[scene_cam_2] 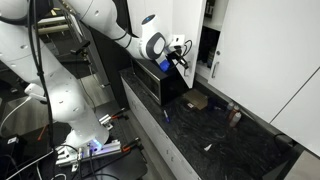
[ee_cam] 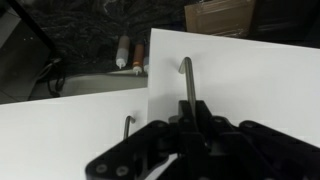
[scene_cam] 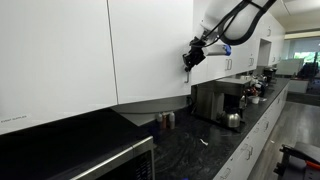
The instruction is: Open the left door of the second upper cabinet from the left
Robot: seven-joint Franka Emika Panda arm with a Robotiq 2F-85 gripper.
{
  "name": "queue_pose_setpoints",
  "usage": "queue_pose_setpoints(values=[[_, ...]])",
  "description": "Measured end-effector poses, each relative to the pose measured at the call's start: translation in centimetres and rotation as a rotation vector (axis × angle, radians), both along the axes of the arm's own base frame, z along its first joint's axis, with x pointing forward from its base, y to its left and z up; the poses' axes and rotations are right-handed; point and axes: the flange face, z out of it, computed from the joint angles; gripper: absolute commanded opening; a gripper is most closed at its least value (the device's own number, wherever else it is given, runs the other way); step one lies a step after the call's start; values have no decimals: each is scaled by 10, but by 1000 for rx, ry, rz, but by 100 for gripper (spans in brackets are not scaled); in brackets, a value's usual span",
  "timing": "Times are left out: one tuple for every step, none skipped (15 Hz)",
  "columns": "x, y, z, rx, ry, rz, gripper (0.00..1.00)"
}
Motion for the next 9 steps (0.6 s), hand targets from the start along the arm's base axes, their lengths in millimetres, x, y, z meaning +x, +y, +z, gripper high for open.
queue_pose_setpoints(values=[[-6,5,0,-2,1,-15,3],[-12,9,0,-3,2,-26,3],[-19,13,0,-4,2,-36,3],[-26,18,0,-5,2,-46,3],[-34,23,0,-6,2,-55,3],[-42,28,0,-6,1,-62,3],[-50,33,0,-7,1,-68,3],[-57,39,0,-8,1,-72,3],[-65,44,0,-9,2,-76,3]])
